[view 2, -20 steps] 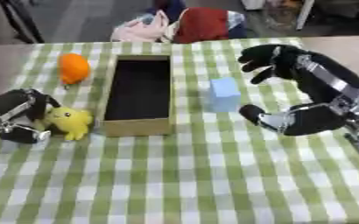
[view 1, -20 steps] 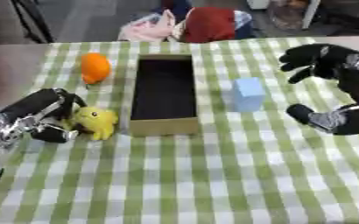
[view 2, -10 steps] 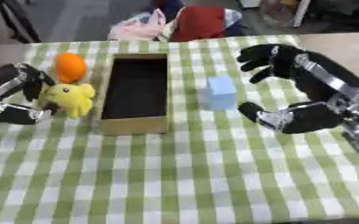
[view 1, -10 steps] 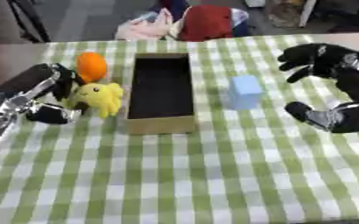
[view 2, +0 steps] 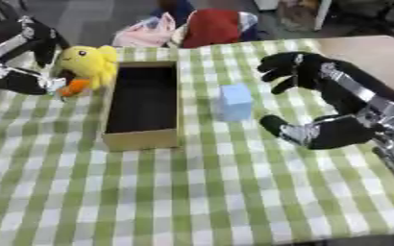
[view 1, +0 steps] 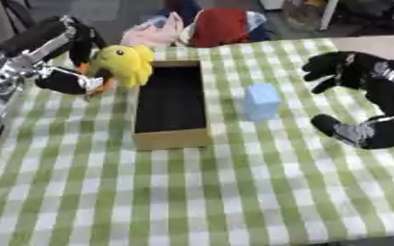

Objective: Pick up objects on the table and place them in the box.

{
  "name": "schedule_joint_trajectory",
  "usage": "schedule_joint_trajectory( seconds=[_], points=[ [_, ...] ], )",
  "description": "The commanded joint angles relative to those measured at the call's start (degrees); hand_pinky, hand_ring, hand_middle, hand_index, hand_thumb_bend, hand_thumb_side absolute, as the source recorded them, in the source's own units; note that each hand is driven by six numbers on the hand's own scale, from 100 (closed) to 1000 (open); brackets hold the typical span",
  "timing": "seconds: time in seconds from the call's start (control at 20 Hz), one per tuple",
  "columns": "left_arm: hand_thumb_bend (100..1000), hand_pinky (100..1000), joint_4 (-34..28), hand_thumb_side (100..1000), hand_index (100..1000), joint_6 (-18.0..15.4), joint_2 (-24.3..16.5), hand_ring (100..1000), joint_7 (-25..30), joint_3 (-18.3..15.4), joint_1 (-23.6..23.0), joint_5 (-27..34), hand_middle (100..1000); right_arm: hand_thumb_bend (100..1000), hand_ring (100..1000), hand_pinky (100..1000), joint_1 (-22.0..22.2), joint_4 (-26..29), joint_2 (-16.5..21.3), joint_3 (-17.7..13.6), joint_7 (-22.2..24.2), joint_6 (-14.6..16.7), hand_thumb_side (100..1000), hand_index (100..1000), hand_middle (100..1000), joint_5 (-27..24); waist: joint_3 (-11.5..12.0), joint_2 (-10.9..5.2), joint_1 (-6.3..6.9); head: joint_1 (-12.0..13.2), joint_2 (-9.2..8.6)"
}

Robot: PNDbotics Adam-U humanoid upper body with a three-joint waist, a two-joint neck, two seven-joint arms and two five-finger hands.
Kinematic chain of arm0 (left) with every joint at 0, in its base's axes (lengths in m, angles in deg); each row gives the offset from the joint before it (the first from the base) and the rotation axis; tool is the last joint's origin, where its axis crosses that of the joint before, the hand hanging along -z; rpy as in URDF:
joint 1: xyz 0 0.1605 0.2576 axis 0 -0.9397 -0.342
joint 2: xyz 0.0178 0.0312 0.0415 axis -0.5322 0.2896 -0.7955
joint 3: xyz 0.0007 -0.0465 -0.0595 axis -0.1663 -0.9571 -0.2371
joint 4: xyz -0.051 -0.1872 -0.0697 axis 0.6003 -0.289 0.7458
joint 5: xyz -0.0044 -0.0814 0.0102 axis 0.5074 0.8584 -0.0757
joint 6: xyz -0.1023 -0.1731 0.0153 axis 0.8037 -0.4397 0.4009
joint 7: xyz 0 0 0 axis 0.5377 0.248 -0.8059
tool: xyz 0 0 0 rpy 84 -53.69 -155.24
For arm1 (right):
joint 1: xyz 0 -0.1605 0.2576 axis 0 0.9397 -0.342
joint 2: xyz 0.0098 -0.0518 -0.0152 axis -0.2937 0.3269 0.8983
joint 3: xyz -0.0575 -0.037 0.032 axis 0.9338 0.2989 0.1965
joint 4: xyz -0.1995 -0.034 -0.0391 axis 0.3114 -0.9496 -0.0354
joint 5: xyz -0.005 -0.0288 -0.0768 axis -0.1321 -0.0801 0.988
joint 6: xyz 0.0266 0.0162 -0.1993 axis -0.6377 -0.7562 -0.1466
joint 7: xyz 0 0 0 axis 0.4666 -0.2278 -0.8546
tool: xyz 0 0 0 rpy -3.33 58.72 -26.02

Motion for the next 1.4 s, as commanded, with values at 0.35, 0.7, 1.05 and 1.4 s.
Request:
schedule_joint_trajectory(
  seconds=[0.35, 0.7, 1.05, 1.4],
  points=[
    [316, 476, 12.56, 181, 488, -4.45, 6.96, 402, -2.35, 0.47, 4.43, -8.47, 374, 365, 815, 712, -1.56, 0.54, -0.01, 0.18, 0.75, -0.12, 238, 895, 804, -1.03, -0.9, -0.88, -0.35, 0.61, -0.79],
    [566, 611, 16.41, 356, 724, -8.47, 9.28, 585, 0.31, 1.03, 4.3, -11.74, 581, 363, 815, 712, -1.65, 0.38, -0.36, 0.38, 1.04, -0.17, 242, 895, 803, -1.09, -1.15, -0.84, -0.39, 0.77, -0.89],
    [767, 687, 12.49, 523, 785, -9.2, 6.63, 687, 5.17, -0.26, 3.05, -9.89, 697, 359, 815, 712, -1.04, 0.02, -0.42, 0.16, 0.77, -0.12, 246, 896, 802, -1.05, -0.54, -1.12, -0.25, 0.58, -0.8],
    [705, 640, 3.96, 498, 768, -0.72, 0.07, 634, -1.32, -6.28, 2.55, -4.34, 647, 355, 814, 712, -0.46, -0.49, -0.32, 0.14, 0.8, -0.01, 251, 896, 801, -0.91, 0.43, -1.5, -0.1, 0.35, -0.69]
  ],
)
